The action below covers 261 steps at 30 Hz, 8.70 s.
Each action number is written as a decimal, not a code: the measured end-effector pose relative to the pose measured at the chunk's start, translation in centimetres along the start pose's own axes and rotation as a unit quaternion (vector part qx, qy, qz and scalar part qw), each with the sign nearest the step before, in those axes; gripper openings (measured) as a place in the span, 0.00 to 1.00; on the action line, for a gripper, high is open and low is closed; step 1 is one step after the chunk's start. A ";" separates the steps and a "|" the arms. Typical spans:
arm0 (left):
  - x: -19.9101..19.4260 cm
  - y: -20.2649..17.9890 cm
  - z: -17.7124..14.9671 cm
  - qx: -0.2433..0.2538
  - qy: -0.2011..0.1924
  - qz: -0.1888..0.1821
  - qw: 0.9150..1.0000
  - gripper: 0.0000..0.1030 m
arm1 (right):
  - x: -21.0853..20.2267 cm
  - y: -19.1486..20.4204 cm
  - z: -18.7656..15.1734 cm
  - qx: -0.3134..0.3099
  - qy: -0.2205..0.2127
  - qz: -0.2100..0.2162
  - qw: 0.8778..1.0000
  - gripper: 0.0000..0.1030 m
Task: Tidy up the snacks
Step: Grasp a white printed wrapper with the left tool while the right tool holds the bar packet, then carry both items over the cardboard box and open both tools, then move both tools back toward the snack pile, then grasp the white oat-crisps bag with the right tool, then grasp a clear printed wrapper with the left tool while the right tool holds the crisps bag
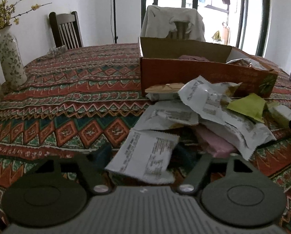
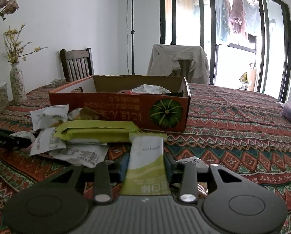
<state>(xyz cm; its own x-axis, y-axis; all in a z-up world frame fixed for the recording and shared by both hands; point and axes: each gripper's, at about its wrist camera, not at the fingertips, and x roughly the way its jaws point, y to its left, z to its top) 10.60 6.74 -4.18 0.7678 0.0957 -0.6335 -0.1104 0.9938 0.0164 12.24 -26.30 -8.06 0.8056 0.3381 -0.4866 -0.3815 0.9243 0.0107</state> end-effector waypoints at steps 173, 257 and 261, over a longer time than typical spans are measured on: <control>-2.3 -1.0 -0.2 -0.116 -0.109 -0.006 0.987 1.00 | -0.6 -1.5 -0.1 0.009 0.065 -0.038 0.997 1.00; -2.9 -2.1 2.7 -0.044 -0.092 -0.027 0.994 1.00 | 2.1 -1.0 2.5 0.031 -0.019 -0.029 0.999 0.53; -1.9 -4.1 3.9 -0.011 -0.092 -0.029 0.995 1.00 | 2.1 -1.0 2.5 0.030 -0.022 -0.030 0.999 0.53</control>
<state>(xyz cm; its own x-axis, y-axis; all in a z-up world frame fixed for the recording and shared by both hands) 12.02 2.66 -0.02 0.8761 0.0484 -0.4797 -0.0739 0.9967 -0.0343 15.40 -26.06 -6.94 0.8459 0.2871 -0.4494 -0.3043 0.9519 0.0353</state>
